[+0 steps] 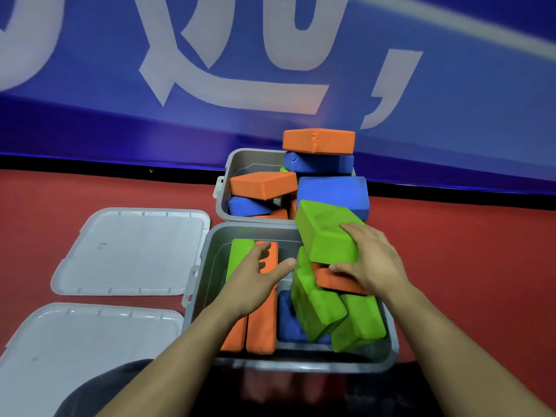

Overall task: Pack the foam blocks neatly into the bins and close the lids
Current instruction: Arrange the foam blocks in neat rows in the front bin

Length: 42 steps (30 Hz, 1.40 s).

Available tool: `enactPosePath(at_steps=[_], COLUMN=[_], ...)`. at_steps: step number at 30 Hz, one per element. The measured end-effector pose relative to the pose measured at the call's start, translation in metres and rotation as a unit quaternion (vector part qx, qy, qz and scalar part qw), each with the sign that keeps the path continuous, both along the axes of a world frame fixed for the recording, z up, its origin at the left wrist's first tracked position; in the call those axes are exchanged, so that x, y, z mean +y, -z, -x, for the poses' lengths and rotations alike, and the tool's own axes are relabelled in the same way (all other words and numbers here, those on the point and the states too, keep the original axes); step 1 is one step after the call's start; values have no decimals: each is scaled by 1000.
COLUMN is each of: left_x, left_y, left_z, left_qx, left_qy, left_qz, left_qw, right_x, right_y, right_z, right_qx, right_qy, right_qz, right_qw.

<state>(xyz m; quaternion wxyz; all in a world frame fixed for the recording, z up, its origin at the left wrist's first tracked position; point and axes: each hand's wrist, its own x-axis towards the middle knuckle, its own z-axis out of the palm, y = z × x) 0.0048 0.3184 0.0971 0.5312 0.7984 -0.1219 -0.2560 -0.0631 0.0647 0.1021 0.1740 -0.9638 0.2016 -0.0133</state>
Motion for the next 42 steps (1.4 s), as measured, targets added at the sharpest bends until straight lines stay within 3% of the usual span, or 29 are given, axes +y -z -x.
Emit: enactPosePath(at_steps=[6,10,14,19,22,24,26,29,31,37,40,42], left_x=[-1,-4,2,22,29,34,37,40,42,50,51,55], left_y=[-9,-24,-29,-15,-8,-6,-5,-5,-3,19,31,35], left_z=[1,3,-2,-12,-18,-21,-22,-21,-20,-27,-32,-31], left_qx=[31,67,56,-21,-57,-77,-94,-114,-133,-183,-221,-254], left_qy=[-9,-26,-38,-128,-185,-195,-190,-173,-152,-92,-68,-28], left_qz=[33,150,195,144,88,32,-13,-43,-64,-125,-233,-299], left_qw=[999,986,978,981,977,977,977,977,977,971,945,920], right_x=[36,77,98,115,123,123,115,84,60,16,7,6], right_y=[-23,-34,-30,-15,-14,-13,-6,6,13,34,51,53], right_z=[-9,-14,-26,-31,-32,-33,-36,-38,-33,-12,-10,-9], right_qx=[-152,-230,-199,-108,-53,-42,-59,-49,-6,80,50,14], right_qy=[65,58,38,-26,-36,-54,-54,62,164,442,505,511], right_qz=[-89,-263,-437,-462,-523,-508,-418,-212,-152,-201,-327,-363], right_qw=[982,935,876,880,850,859,905,974,975,871,797,779])
